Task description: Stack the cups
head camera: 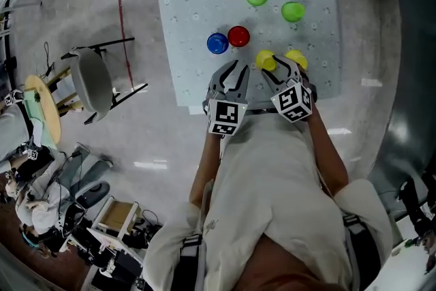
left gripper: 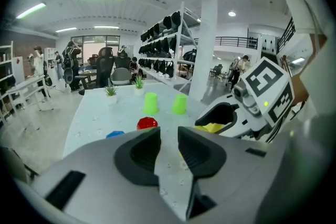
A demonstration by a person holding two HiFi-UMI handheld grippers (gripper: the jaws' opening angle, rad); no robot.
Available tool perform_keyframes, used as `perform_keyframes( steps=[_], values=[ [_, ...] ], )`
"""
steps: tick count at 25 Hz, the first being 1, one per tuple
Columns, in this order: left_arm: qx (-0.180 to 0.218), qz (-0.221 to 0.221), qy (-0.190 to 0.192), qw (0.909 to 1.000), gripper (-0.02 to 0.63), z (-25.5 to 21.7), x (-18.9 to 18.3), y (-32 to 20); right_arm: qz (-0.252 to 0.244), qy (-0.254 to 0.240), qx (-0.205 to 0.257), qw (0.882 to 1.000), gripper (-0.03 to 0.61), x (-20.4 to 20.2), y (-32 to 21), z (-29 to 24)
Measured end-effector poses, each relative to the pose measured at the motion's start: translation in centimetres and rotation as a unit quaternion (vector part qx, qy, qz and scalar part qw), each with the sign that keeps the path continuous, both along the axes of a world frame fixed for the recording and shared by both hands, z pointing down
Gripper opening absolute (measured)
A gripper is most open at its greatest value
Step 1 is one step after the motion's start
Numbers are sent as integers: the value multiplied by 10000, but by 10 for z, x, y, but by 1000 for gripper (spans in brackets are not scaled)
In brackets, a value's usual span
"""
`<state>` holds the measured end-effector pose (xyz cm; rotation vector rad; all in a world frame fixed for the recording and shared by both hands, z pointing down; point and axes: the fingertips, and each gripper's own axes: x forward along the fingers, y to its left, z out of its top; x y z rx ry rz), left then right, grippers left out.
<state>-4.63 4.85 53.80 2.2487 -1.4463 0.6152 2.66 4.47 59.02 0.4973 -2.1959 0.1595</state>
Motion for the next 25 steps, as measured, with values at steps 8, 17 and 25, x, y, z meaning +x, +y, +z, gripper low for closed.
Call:
perform_keyframes(
  steps=[8, 17, 25],
  values=[
    [17, -22, 11, 10000, 110, -1, 1, -5, -19, -128, 91, 9999, 206, 0, -9, -17],
    [-8, -49, 4, 10000, 110, 2, 0, -8, -22, -198, 199, 9996, 206, -1, -24, -29],
    [-24, -157, 38, 9999, 110, 2, -3, -19, -81, -165, 225, 9996, 206, -4, -43, -28]
  ],
)
